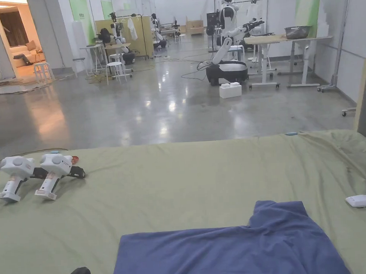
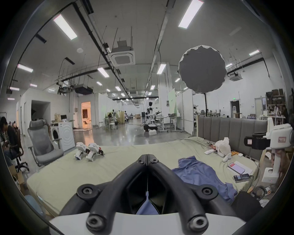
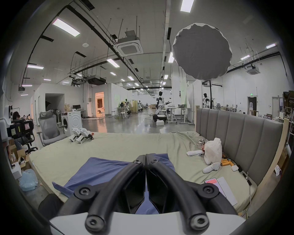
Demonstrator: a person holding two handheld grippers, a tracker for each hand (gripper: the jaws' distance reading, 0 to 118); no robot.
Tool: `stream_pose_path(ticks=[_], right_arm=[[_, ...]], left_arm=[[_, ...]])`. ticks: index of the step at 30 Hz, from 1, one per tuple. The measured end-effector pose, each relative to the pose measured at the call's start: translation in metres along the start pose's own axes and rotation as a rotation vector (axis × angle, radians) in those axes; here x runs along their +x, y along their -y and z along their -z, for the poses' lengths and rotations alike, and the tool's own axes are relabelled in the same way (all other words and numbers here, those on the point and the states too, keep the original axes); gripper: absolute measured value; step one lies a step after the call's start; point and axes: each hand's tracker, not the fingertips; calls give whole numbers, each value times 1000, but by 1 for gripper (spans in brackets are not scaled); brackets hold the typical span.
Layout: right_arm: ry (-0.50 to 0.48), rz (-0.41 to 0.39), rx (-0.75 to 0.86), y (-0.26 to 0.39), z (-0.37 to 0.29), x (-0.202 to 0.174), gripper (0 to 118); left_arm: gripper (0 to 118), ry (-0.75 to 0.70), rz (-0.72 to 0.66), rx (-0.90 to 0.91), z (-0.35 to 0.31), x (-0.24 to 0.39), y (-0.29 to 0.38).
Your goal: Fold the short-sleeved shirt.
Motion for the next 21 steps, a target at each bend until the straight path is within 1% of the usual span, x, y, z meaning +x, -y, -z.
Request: stream_pose_path(ticks=[2,3,6,7,8,9,10,11,12,13,15,17,18,19,21], right_arm=[[-8,10,-31,6,7,3,0],[-9,13,-41,10,11,3,0],[-7,28,-102,24,25,7,0],[-3,35,-116,29,29,8,0],[-6,44,-139,34,33,10,0],[-5,55,-165,41,38,13,0],[-1,66,-186,48,43,18,0],[5,80,-217,55,48,21,0],[11,99,-246,61,53,26,0],[17,118,-270,67,57,30,0],[24,151,-328,77,67,39,0],[38,149,-372,85,72,46,0],[45,147,-386,88,73,48,0],[55,144,-403,91,75,51,0],[87,139,-439,98,78,58,0]], left_arm=[[0,23,-44,-66,20,-12,10],[0,31,-83,-92,32,-19,17],[2,59,-221,-246,89,-42,41],[10,68,-240,-298,110,-48,50],[30,51,-262,-346,136,-58,59],[49,78,-285,-396,163,-67,70],[65,86,-310,-433,188,-75,80],[74,69,-325,-451,218,-83,92],[74,63,-323,-505,251,-89,101],[74,41,-350,-536,280,-96,109],[74,10,-324,-609,345,-109,130],[74,-61,-289,-669,396,-119,149],[74,-97,-315,-701,420,-126,160],[74,-104,-334,-742,438,-131,168],[73,-152,-345,-781,466,-140,186]])
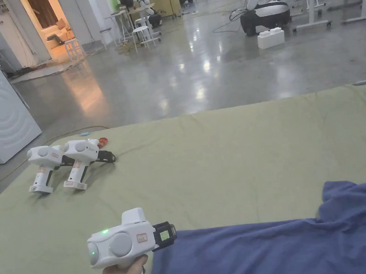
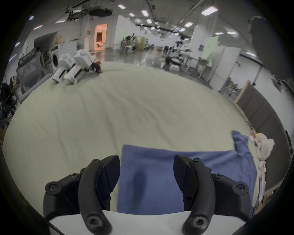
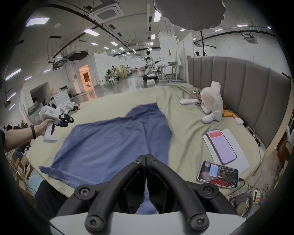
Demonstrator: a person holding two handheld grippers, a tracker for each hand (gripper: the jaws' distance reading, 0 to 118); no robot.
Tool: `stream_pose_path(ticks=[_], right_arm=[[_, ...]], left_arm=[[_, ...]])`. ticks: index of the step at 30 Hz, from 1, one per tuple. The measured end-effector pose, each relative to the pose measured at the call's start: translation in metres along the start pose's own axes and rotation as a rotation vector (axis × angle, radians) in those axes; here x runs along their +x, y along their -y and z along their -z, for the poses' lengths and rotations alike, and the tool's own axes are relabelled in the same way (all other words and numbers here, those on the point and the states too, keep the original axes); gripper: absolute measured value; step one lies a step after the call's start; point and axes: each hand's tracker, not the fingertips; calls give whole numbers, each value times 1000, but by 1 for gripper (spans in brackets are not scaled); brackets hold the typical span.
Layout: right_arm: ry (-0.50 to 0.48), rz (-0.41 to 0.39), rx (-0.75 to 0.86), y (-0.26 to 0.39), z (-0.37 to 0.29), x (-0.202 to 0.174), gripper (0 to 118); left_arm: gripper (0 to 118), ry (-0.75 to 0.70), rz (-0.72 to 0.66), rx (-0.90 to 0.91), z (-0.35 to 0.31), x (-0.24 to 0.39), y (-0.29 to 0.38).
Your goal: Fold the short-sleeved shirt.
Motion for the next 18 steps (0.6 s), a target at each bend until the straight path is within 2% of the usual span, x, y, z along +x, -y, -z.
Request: stream_pose_path(ticks=[4,8,11,13,17,18], right_arm=[[-15,62,-49,5,0,11,0],[31,20,-96,12,-2,16,0],[39,25,-106,15,-6,19,0],[42,26,-108,17,-6,21,0],[49,2,-111,2,10,23,0],[45,-6,-111,-8,19,24,0]], left_arm=[[63,-87,30,-68,36,-3,0],[47,-86,56,-78,46,4,7],[44,-118,100,-75,44,15,11],[36,-121,120,-84,47,19,11],[11,-159,184,-98,53,32,15],[9,-169,193,-111,58,34,16]])
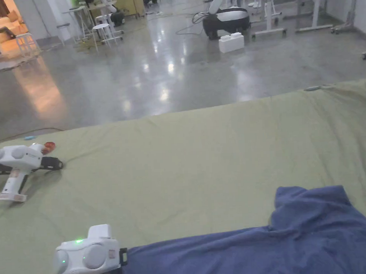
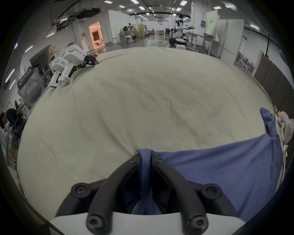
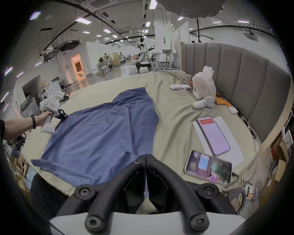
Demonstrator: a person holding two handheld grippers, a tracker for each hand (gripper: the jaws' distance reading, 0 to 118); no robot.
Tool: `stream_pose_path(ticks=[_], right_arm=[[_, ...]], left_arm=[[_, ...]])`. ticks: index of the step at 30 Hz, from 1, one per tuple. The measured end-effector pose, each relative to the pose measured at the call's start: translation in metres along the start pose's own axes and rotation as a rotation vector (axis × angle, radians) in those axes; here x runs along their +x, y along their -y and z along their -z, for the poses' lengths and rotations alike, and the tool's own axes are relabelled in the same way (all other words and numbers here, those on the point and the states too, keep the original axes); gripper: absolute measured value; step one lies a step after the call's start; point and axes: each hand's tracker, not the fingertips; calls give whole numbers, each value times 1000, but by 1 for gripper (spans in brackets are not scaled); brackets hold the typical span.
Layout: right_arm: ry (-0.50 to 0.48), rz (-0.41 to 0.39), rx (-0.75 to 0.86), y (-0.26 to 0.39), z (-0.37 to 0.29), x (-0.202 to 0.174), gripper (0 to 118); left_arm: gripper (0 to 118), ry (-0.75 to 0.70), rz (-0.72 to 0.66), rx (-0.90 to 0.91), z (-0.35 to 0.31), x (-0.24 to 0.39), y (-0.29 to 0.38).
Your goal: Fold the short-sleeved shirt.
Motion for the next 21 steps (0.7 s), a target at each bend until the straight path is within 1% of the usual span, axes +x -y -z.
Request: stream_pose_path(ticks=[2,3,4,6,7,9,11,12,13,17,19,21], right_arm=[[-4,-16,10,-28,20,3,0],[-25,-15,6,-46,32,7,2],[-40,-13,-6,-63,46,11,9],[-107,2,-23,-102,82,20,55],[-104,-4,-40,-120,101,22,70],[-108,-6,-98,-154,151,26,72],[-74,-13,-145,-172,204,35,72],[-40,16,-177,-180,233,38,72],[-39,25,-214,-184,256,40,72],[-21,122,-277,-193,332,44,72],[5,116,-310,-193,350,37,72],[75,34,-354,-189,362,28,71]], left_arm=[[8,-12,12,-20,8,3,-1],[8,-15,44,-43,11,5,0],[8,-15,80,-48,11,7,0],[8,-16,154,-75,8,11,-6],[8,-15,162,-86,9,12,-8],[8,-11,136,-95,1,14,-10],[8,-7,129,-98,-1,14,-9],[8,-7,131,-97,-3,15,-9],[8,-6,138,-96,-6,15,-9],[8,10,135,-92,-8,11,-9],[8,21,125,-88,-11,10,-7],[8,22,130,-84,-8,9,-9]])
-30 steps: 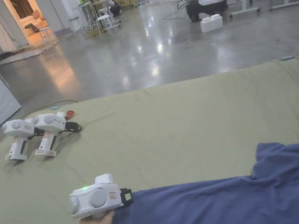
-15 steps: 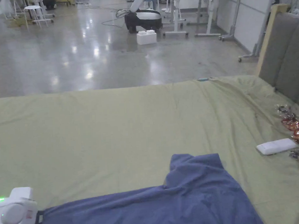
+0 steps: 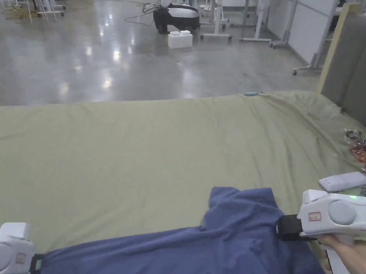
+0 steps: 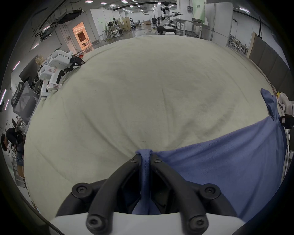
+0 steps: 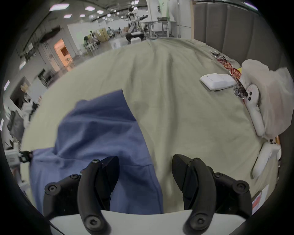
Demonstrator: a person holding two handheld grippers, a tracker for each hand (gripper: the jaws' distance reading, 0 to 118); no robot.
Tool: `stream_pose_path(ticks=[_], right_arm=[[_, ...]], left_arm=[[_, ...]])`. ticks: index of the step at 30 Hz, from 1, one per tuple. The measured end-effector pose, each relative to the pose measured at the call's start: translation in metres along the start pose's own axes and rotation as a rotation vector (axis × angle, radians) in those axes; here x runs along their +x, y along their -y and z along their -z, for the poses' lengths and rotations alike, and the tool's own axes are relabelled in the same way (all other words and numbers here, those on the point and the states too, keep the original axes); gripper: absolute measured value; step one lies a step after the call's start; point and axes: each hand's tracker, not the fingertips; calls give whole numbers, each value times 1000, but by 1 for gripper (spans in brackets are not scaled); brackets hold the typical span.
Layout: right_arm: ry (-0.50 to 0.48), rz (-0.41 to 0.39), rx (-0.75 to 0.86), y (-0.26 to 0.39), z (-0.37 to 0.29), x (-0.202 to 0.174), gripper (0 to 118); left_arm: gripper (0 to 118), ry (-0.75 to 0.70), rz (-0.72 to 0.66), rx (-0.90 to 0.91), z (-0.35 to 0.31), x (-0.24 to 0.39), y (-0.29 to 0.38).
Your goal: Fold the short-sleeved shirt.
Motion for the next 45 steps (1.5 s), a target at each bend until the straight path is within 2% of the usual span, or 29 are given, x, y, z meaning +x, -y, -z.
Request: stream_pose_path(ticks=[2,4,6,8,11,13,16,21,26,30,35,40,45], right_arm=[[41,-44,12,3,0,-10,65],[36,-33,24,3,-2,-13,59],[35,-35,37,4,-8,-15,36],[24,-35,50,4,-14,-11,2],[-15,-31,55,7,-27,-10,2],[-21,-64,105,11,-48,-13,2],[-70,-104,210,19,-94,-15,2],[-133,-155,410,40,-211,-20,2],[-157,-131,577,59,-320,-15,2],[-184,-89,703,62,-396,-11,2],[-186,-78,843,57,-477,-10,2],[-135,-92,935,31,-534,-19,2],[-110,-69,984,-5,-564,-28,2]], left_arm=[[8,-4,9,5,-1,2,1],[8,-9,13,10,2,1,0],[8,-10,15,9,1,1,-1],[8,-7,3,12,1,-3,-2],[2,18,-18,45,-10,-10,-2],[1,41,-36,128,-38,-17,3],[0,116,-69,261,-100,-34,11],[0,226,-143,475,-236,-65,36],[0,236,-150,653,-353,-89,65],[0,264,-226,776,-425,-103,72],[0,216,-154,906,-498,-106,74],[0,199,-145,999,-549,-105,61],[0,160,-134,1038,-571,-100,34]])
